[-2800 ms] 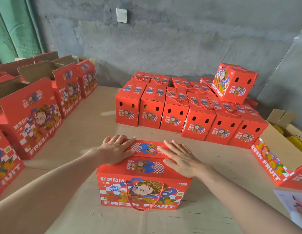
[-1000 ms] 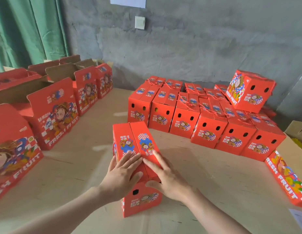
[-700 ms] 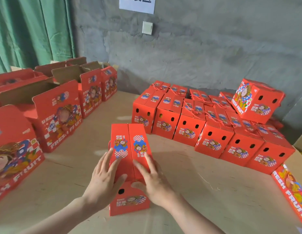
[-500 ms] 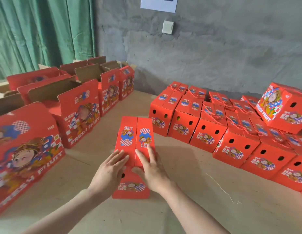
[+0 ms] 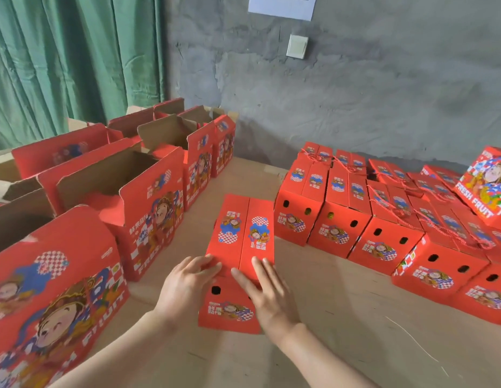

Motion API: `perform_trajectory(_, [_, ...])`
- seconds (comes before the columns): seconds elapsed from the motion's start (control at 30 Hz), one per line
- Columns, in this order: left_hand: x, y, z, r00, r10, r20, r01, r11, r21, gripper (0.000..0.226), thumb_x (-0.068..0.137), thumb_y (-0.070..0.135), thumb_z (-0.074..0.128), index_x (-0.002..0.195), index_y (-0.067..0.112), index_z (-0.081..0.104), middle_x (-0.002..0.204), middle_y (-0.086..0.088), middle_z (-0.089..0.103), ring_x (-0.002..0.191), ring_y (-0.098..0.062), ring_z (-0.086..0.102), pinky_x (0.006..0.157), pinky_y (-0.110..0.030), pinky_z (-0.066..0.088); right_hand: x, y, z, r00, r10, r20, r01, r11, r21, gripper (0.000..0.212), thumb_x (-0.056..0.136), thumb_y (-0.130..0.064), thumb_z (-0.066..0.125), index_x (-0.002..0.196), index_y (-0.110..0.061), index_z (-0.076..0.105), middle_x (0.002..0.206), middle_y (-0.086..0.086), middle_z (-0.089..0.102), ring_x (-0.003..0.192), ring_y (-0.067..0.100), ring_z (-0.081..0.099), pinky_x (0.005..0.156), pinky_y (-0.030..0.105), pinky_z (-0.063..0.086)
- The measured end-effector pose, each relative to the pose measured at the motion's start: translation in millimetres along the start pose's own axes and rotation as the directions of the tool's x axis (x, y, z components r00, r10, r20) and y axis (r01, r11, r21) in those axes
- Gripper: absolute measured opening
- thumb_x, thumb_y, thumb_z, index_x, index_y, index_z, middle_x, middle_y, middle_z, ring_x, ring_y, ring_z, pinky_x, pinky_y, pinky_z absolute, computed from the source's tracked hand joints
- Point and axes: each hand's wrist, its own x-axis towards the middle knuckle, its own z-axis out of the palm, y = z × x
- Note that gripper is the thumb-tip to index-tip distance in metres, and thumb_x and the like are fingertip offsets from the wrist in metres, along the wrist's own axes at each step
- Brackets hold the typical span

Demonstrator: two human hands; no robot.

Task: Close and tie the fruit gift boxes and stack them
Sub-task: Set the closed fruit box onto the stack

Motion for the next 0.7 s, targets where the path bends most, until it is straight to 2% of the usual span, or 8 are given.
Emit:
perform_trajectory(0.1, [30, -26, 3, 0.996, -0.067, 0.06, 0.071, 0.995, -0.064, 0.033, 0.053, -0.004, 0.088, 0.083, 0.003, 0.077, 0.092, -0.017, 0.073, 0.074, -0.037, 0.068, 0.063, -0.046, 0.058, 30, -14, 3, 0.997, 0.054, 0.049, -0.051, 0.997, -0.064, 0.091, 0.027, 0.006, 0.091, 0.109, -0.029, 0.072, 0.106, 0.016, 0.071, 0.094, 0.033, 0.07, 0.073, 0.039, 0.059])
perform_trajectory(0.23, [68, -59, 18, 0.989, -0.078, 0.121, 0.086, 0.995, -0.059, 0.03, 0.063, -0.01, 0.08, 0.092, -0.002, 0.074, 0.101, -0.022, 0.07, 0.086, -0.042, 0.066, 0.073, -0.047, 0.056, 80, -28, 13, 0.966, 0.216, 0.142, -0.206, 0.975, -0.083, 0.095, 0.03, 0.0, 0.09, 0.117, -0.031, 0.067, 0.118, 0.018, 0.066, 0.106, 0.034, 0.065, 0.083, 0.036, 0.056])
perform_trajectory(0.33, [101, -82, 37, 0.98, -0.119, 0.157, 0.13, 0.99, -0.062, 0.031, 0.081, -0.005, 0.064, 0.111, 0.001, 0.068, 0.121, -0.016, 0.064, 0.112, -0.036, 0.057, 0.085, -0.041, 0.051, 117, -18, 17, 0.908, 0.319, 0.273, -0.327, 0.945, -0.017, 0.069, 0.095, -0.006, 0.047, 0.151, -0.033, 0.018, 0.159, 0.017, 0.008, 0.147, 0.033, 0.009, 0.119, 0.034, 0.009])
perform_trajectory(0.43, [140, -95, 52, 0.967, -0.105, 0.232, 0.117, 0.992, -0.038, 0.026, 0.087, 0.003, 0.06, 0.111, 0.009, 0.067, 0.112, -0.006, 0.066, 0.102, -0.026, 0.06, 0.079, -0.035, 0.05, 141, -13, 35, 0.852, 0.398, 0.341, -0.393, 0.916, -0.086, 0.081, 0.093, 0.003, 0.039, 0.151, -0.029, -0.007, 0.156, 0.017, -0.018, 0.144, 0.038, -0.017, 0.114, 0.041, -0.016])
perform_trajectory(0.5, [163, -99, 59, 0.956, -0.101, 0.274, 0.116, 0.993, -0.039, 0.021, 0.087, 0.006, 0.059, 0.106, 0.012, 0.067, 0.102, -0.002, 0.067, 0.092, -0.022, 0.063, 0.076, -0.033, 0.051, 143, -22, 50, 0.886, 0.388, 0.254, -0.357, 0.92, -0.162, 0.091, 0.084, -0.009, 0.061, 0.151, -0.021, 0.001, 0.154, 0.03, 0.008, 0.142, 0.047, 0.002, 0.116, 0.046, 0.002])
perform_trajectory(0.6, [189, -100, 72, 0.95, -0.087, 0.3, 0.088, 0.996, 0.011, 0.022, 0.087, 0.005, 0.054, 0.103, 0.014, 0.066, 0.102, -0.001, 0.066, 0.094, -0.023, 0.06, 0.077, -0.033, 0.05, 161, -34, 66, 0.842, 0.458, 0.285, -0.392, 0.883, -0.259, 0.125, 0.054, -0.041, 0.084, 0.147, -0.017, 0.004, 0.128, 0.006, 0.061, 0.12, 0.031, 0.057, 0.099, 0.037, 0.046])
perform_trajectory(0.63, [197, -101, 77, 0.95, -0.089, 0.3, 0.084, 0.996, 0.029, 0.023, 0.087, 0.005, 0.052, 0.103, 0.014, 0.064, 0.102, -0.002, 0.066, 0.095, -0.025, 0.06, 0.076, -0.032, 0.05, 171, -32, 65, 0.807, 0.494, 0.324, -0.423, 0.866, -0.267, 0.121, 0.056, -0.045, 0.083, 0.148, -0.02, 0.009, 0.13, 0.011, 0.059, 0.121, 0.034, 0.055, 0.103, 0.042, 0.042])
perform_trajectory(0.7, [213, -102, 86, 0.949, -0.108, 0.297, 0.095, 0.994, 0.059, 0.02, 0.087, 0.006, 0.049, 0.103, 0.013, 0.058, 0.098, -0.006, 0.067, 0.092, -0.028, 0.061, 0.073, -0.033, 0.048, 189, -17, 71, 0.796, 0.508, 0.328, -0.445, 0.86, -0.252, 0.088, 0.083, -0.039, 0.065, 0.152, -0.024, 0.012, 0.151, 0.029, 0.024, 0.138, 0.051, 0.021, 0.112, 0.058, -0.001])
